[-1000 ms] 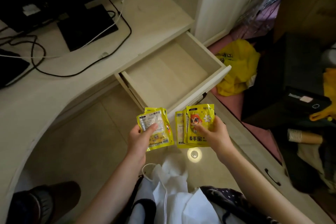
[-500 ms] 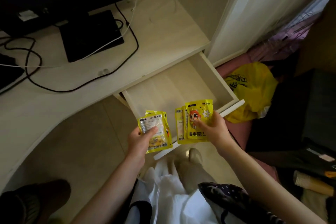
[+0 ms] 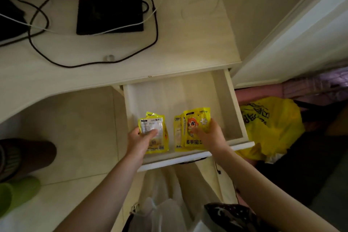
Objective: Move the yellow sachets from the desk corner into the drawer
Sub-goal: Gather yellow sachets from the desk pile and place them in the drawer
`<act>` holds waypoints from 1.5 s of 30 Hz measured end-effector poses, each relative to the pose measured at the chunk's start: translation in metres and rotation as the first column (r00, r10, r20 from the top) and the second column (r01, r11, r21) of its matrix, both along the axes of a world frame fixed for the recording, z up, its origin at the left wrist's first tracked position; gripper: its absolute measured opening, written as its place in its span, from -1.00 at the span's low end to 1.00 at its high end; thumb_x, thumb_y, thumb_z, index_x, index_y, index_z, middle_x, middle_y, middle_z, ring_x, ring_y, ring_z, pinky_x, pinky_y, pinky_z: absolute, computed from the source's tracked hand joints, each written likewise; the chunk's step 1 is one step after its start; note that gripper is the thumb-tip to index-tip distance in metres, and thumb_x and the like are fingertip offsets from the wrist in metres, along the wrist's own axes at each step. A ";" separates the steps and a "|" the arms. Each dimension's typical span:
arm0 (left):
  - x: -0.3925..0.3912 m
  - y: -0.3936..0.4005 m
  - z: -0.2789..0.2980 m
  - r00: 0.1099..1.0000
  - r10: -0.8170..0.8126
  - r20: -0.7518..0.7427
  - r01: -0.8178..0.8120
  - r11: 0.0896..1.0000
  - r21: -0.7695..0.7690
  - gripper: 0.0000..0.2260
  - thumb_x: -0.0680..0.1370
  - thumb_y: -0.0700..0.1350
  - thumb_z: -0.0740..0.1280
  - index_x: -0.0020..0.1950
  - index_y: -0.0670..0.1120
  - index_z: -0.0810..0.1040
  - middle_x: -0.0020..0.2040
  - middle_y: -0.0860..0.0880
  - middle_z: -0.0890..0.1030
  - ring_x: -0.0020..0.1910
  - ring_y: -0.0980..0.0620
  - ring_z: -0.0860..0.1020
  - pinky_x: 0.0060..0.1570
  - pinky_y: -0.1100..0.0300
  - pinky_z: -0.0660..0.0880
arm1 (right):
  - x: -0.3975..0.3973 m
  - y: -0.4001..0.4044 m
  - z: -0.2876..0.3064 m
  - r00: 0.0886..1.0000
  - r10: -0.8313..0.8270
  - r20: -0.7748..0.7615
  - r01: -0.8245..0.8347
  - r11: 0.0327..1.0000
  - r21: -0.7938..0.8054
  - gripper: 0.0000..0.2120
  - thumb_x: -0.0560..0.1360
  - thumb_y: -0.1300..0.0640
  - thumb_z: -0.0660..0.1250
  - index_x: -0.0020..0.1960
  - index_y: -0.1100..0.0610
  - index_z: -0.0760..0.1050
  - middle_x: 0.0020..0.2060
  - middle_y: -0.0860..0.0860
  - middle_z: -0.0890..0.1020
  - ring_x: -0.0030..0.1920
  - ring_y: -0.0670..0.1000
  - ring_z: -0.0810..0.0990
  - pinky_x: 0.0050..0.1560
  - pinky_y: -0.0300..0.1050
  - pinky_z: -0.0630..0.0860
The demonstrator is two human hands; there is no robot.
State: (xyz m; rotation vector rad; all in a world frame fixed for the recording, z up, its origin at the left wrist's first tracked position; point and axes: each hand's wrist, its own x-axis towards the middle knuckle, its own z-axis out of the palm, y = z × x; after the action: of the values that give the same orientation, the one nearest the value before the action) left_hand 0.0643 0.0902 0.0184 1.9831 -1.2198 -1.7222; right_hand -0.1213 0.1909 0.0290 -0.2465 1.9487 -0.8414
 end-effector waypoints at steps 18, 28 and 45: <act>-0.017 -0.009 -0.107 0.971 -0.139 0.194 0.117 0.986 0.119 -0.79 0.45 -0.22 0.44 0.08 -0.13 0.58 -0.05 -0.08 0.67 -0.25 -0.02 0.63 -0.36 0.23 0.54 | -0.004 -0.049 -0.125 0.953 0.299 0.044 -0.300 0.922 0.245 -0.69 0.41 0.20 0.43 0.11 0.16 0.45 -0.06 0.09 0.60 -0.11 0.04 0.56 -0.20 -0.10 0.55; -0.008 -0.009 -0.116 0.949 -0.170 0.266 0.131 0.978 0.160 -0.66 0.49 -0.28 0.40 0.22 -0.13 0.43 0.06 -0.06 0.58 -0.02 0.01 0.54 -0.05 0.17 0.46 | -0.020 -0.035 -0.134 0.938 0.346 0.023 -0.336 0.888 0.313 -0.58 0.51 0.14 0.36 0.33 0.15 0.39 0.20 0.07 0.58 0.17 0.09 0.56 0.08 -0.06 0.52; 0.018 0.019 -0.010 0.901 -0.296 0.317 0.321 0.947 -0.030 -0.70 0.54 -0.20 0.34 0.27 -0.15 0.50 0.17 -0.09 0.60 0.15 -0.05 0.55 0.10 0.17 0.45 | -0.026 -0.015 -0.027 0.717 0.680 -0.157 -0.631 0.728 0.269 -0.69 0.58 0.17 0.12 0.31 0.13 0.37 0.05 0.10 0.57 -0.22 -0.01 0.51 -0.36 -0.24 0.37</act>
State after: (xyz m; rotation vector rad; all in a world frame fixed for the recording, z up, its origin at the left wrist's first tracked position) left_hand 0.0825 0.1097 0.0087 2.1619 -1.7661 -1.4912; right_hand -0.1476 0.1763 0.0020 -0.9099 1.9379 -0.1357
